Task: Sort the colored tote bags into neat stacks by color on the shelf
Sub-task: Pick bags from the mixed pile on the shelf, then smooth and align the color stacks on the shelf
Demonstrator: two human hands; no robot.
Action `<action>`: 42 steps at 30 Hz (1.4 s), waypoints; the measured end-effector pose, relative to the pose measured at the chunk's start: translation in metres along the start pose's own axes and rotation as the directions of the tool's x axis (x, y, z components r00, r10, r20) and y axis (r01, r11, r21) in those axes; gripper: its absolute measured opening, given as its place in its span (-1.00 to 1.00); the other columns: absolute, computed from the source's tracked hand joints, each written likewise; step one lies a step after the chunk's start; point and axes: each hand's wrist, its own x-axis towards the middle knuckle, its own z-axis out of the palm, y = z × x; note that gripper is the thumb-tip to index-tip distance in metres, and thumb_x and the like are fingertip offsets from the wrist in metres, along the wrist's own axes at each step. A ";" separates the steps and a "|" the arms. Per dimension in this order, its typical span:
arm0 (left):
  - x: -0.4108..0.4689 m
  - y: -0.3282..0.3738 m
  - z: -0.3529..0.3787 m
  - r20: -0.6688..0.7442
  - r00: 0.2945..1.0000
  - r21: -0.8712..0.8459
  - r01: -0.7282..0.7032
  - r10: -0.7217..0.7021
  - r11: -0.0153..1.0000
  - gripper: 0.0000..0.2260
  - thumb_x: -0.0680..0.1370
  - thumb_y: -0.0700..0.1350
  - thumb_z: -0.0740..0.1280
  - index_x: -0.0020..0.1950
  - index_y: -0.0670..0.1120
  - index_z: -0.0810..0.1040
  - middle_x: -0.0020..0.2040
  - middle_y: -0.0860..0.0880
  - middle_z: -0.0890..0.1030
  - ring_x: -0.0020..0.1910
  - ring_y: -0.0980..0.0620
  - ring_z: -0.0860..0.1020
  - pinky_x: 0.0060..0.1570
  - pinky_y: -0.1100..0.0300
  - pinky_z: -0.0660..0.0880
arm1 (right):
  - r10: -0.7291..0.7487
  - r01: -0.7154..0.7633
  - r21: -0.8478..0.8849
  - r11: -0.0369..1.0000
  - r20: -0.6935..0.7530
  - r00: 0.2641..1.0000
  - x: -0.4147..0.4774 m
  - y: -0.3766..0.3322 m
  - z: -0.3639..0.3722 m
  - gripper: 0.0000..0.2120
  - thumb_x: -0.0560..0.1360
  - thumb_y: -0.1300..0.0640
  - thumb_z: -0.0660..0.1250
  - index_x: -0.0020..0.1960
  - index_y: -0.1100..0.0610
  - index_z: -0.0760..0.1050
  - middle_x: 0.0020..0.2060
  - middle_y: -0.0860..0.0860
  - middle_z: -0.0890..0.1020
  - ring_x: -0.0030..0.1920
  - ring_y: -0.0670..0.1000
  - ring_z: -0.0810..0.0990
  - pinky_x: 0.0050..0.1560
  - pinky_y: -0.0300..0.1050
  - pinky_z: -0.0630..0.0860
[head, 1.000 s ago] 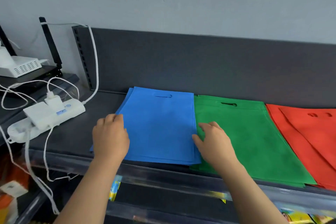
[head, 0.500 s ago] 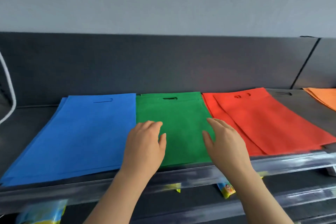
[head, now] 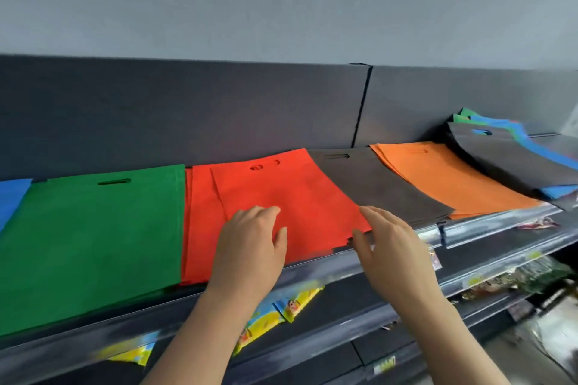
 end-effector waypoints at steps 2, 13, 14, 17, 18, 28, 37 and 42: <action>0.008 0.024 0.021 0.012 1.000 -0.014 -0.003 0.003 1.000 -0.72 0.50 -0.10 0.36 0.19 -0.12 0.59 0.05 -0.06 0.64 0.01 -0.13 0.55 0.05 0.05 0.46 | 0.026 -0.026 -0.035 0.999 0.002 1.000 0.003 0.033 -0.008 -0.69 0.50 0.16 0.33 0.23 0.17 0.52 0.16 0.05 0.60 0.15 0.12 0.56 0.10 -0.06 0.47; 0.076 0.122 0.114 0.092 0.992 -0.056 -0.077 0.082 0.995 -0.73 0.54 -0.06 0.31 0.23 -0.06 0.55 0.08 0.00 0.62 0.04 -0.08 0.51 0.06 0.09 0.41 | 0.166 -0.164 -0.087 0.983 0.011 0.986 0.052 0.164 -0.029 -0.63 0.55 0.07 0.25 0.34 0.12 0.44 0.24 -0.01 0.55 0.23 0.05 0.49 0.19 -0.10 0.41; 0.085 0.129 0.122 0.094 0.991 -0.056 -0.086 0.091 0.995 -0.72 0.54 -0.05 0.30 0.23 -0.05 0.55 0.09 0.00 0.61 0.05 -0.07 0.50 0.07 0.10 0.41 | 0.169 -0.168 -0.090 0.982 0.006 0.986 0.061 0.173 -0.028 -0.64 0.54 0.09 0.26 0.32 0.14 0.45 0.22 0.00 0.56 0.21 0.07 0.51 0.17 -0.09 0.42; 0.112 0.149 0.146 0.107 0.987 -0.053 -0.111 0.116 0.992 -0.70 0.56 -0.02 0.26 0.28 -0.02 0.52 0.14 0.03 0.59 0.10 -0.04 0.49 0.11 0.10 0.41 | 0.174 -0.175 -0.105 0.979 -0.019 0.985 0.088 0.202 -0.027 -0.65 0.53 0.11 0.29 0.30 0.17 0.48 0.21 0.04 0.57 0.20 0.12 0.52 0.16 -0.05 0.42; 0.121 0.156 0.153 0.114 0.986 -0.052 -0.117 0.122 0.992 -0.69 0.57 -0.01 0.24 0.30 -0.01 0.50 0.16 0.04 0.58 0.12 -0.03 0.48 0.12 0.10 0.42 | 0.178 -0.179 -0.108 0.978 -0.024 0.984 0.098 0.211 -0.027 -0.63 0.53 0.10 0.29 0.31 0.16 0.47 0.23 0.04 0.56 0.22 0.11 0.51 0.18 -0.05 0.41; 0.186 0.220 0.209 0.167 0.968 -0.052 -0.183 0.189 0.982 -0.67 0.60 0.03 0.18 0.35 0.01 0.44 0.20 0.09 0.54 0.18 0.09 0.45 0.18 0.19 0.39 | 0.198 -0.197 -0.101 0.975 0.005 0.980 0.158 0.299 -0.026 -0.61 0.55 0.05 0.27 0.35 0.12 0.43 0.29 0.01 0.51 0.30 0.06 0.45 0.25 -0.08 0.38; 0.213 0.305 0.286 0.163 0.983 -0.027 -0.076 0.080 0.997 -0.73 0.60 0.01 0.18 0.24 -0.03 0.52 0.12 0.05 0.56 0.14 0.04 0.47 0.17 0.16 0.39 | 0.101 -0.100 -0.085 0.991 0.009 0.995 0.206 0.418 -0.038 -0.69 0.49 0.13 0.34 0.20 0.18 0.54 0.14 0.06 0.61 0.16 0.13 0.55 0.14 -0.03 0.47; 0.230 0.367 0.340 0.227 0.973 -0.019 0.057 -0.051 0.998 -0.68 0.59 0.03 0.18 0.27 -0.07 0.47 0.16 -0.01 0.56 0.18 -0.03 0.47 0.18 0.08 0.40 | 0.135 -0.130 -0.137 0.982 0.027 0.990 0.231 0.505 -0.062 -0.74 0.51 0.12 0.30 0.14 0.22 0.55 0.08 0.08 0.63 0.12 0.13 0.56 0.07 -0.06 0.46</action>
